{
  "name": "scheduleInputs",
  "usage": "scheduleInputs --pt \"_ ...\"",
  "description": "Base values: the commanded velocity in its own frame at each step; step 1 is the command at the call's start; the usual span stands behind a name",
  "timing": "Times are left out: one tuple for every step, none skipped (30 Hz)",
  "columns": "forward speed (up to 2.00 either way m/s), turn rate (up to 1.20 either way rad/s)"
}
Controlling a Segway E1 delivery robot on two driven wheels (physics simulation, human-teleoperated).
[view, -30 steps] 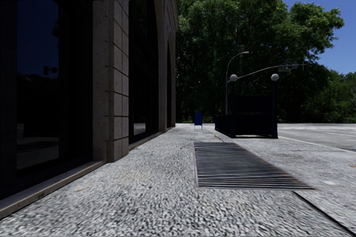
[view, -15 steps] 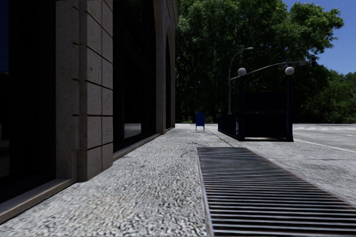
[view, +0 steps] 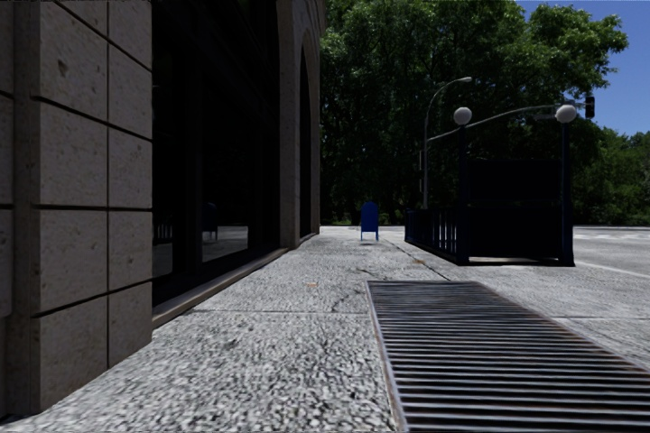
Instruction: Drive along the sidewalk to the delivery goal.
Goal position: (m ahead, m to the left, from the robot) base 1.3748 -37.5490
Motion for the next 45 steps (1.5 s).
scheduleInputs --pt "2.0 0.0" --pt "2.0 0.0" --pt "2.0 0.0" --pt "2.0 0.0" --pt "2.0 0.0" --pt "2.0 0.0" --pt "2.0 0.0" --pt "2.0 0.0" --pt "2.0 0.0" --pt "2.0 0.0" --pt "2.0 0.0" --pt "2.0 0.0" --pt "2.0 0.0" --pt "2.0 0.0" --pt "2.0 0.0" --pt "2.0 0.0" --pt "2.0 0.0" --pt "2.0 0.0" --pt "2.0 0.0" --pt "2.0 0.0" --pt "2.0 0.0" --pt "2.0 0.0" --pt "2.0 0.0" --pt "2.0 0.0" --pt "2.0 0.0" --pt "2.0 0.0" --pt "2.0 0.0" --pt "2.0 0.0" --pt "2.0 0.0" --pt "2.0 0.0" --pt "2.0 0.0" --pt "2.0 0.0" --pt "2.0 0.0" --pt "2.0 0.0" --pt "2.0 0.0" --pt "2.0 0.0" --pt "2.0 0.0" --pt "2.0 0.0" --pt "2.0 0.0" --pt "2.0 0.0" --pt "2.0 0.0" --pt "2.0 0.0" --pt "2.0 0.0" --pt "2.0 0.0" --pt "2.0 0.0"
